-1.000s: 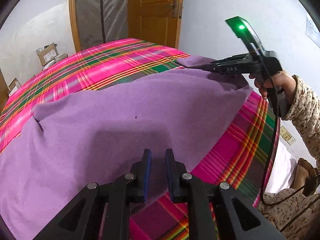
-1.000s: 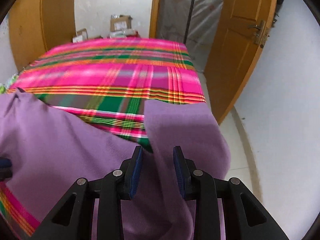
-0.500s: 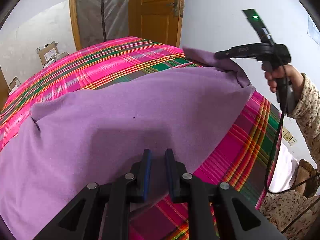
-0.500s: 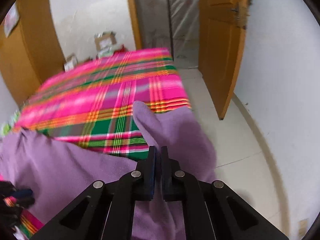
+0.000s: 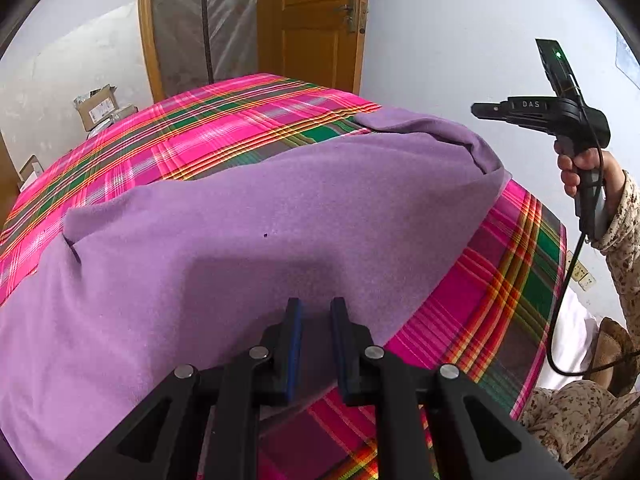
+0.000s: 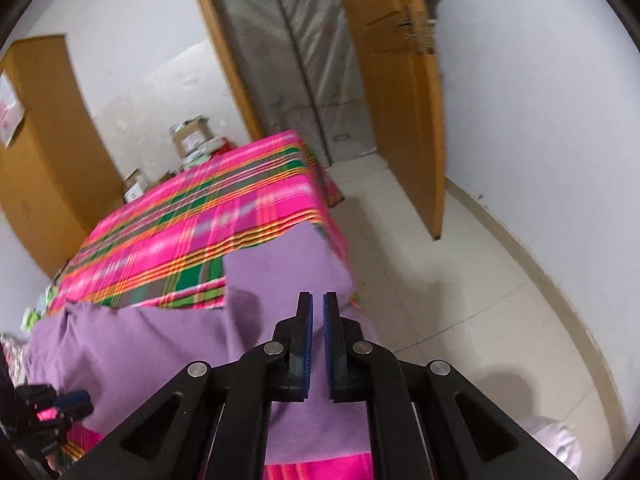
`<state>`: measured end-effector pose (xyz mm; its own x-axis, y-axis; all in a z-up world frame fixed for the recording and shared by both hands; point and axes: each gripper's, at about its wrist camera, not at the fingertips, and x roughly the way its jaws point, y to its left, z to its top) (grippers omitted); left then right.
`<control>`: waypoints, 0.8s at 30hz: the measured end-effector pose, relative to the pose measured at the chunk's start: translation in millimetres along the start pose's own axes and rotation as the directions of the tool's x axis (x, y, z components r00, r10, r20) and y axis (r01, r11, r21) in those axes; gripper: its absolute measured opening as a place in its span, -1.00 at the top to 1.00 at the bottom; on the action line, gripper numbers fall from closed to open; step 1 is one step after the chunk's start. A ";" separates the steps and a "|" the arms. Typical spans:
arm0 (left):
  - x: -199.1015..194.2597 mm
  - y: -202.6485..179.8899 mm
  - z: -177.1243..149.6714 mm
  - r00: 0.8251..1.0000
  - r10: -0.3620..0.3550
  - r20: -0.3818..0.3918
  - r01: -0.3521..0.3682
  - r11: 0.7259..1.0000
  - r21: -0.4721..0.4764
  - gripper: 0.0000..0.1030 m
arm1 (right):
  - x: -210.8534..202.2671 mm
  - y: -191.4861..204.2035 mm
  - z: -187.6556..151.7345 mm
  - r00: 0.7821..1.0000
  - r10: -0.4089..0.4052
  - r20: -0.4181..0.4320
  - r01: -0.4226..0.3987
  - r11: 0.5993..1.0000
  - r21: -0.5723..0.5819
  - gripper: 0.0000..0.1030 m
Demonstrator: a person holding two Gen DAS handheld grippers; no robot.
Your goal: Fold clothes
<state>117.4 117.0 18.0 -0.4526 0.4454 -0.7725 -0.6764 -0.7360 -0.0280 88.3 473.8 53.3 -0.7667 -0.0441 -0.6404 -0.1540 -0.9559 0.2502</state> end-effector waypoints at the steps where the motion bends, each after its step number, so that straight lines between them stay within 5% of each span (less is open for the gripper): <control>1: 0.3 -1.5 0.7 1.000 0.000 0.000 0.000 1.000 0.005 0.72 | 1.5 3.5 0.0 1.000 0.008 -0.003 -0.008 1.000 -0.012 0.85; 3: 1.0 -4.5 2.0 1.000 0.001 0.000 -0.001 1.000 0.014 0.71 | 10.4 13.9 1.4 0.999 0.039 -0.032 -0.040 0.998 -0.047 0.78; 6: 2.0 -9.1 4.1 1.000 0.001 0.001 -0.001 1.000 0.027 0.68 | 27.2 36.6 3.4 0.995 0.041 -0.094 -0.054 0.989 -0.139 0.33; 14: 8.1 -15.3 12.3 1.000 -0.016 0.004 0.016 0.999 0.039 0.63 | 76.0 93.5 15.0 0.980 -0.029 -0.195 -0.048 0.923 -0.381 0.30; 24: 11.8 -13.6 13.7 1.000 -0.025 0.001 0.025 0.999 0.035 0.62 | 107.7 94.1 13.3 0.952 -0.192 -0.237 0.069 0.893 -0.445 0.29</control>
<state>113.3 139.2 18.0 -0.4357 0.4641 -0.7712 -0.7077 -0.7060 -0.0250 -17.0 383.0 17.6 -0.5531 0.0728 -0.8299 0.0868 -0.9857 -0.1443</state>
